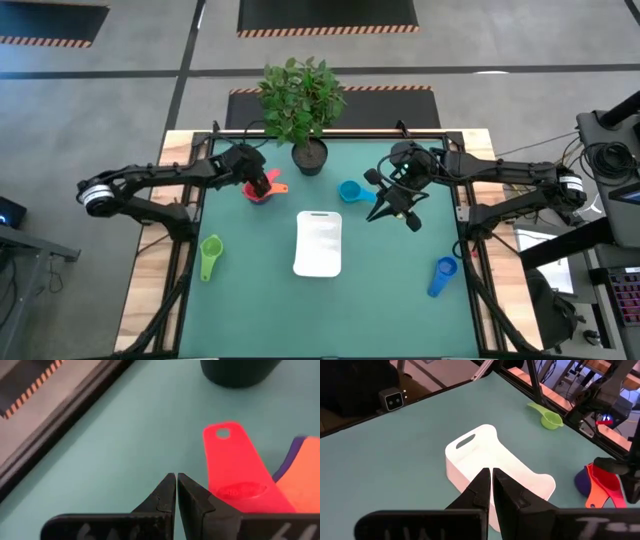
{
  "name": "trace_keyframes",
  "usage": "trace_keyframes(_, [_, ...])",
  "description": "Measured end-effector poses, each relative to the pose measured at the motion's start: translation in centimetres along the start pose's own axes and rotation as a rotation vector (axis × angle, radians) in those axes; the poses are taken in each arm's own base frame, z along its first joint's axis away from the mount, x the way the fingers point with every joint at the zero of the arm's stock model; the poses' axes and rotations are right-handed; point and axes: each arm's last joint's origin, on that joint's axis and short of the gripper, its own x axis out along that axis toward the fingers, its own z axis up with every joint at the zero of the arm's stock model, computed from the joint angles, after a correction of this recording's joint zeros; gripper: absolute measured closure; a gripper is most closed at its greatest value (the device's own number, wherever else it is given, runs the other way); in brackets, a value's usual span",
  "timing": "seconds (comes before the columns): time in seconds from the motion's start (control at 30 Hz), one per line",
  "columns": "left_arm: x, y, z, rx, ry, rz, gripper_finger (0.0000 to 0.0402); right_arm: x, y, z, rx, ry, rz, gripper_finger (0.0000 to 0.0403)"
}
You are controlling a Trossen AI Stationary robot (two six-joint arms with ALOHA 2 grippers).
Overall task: Nest measuring cups in basket
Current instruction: Stack the red measuring cup on top of the orange measuring cup
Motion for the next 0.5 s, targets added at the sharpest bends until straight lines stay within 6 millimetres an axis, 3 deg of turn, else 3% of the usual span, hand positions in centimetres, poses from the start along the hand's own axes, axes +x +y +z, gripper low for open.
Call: trace_keyframes(0.5, [0.34,-0.54,0.12,0.075,-0.018,-0.158,0.0402,0.00,0.01,-0.01,-0.002,0.001,0.001,0.0394])
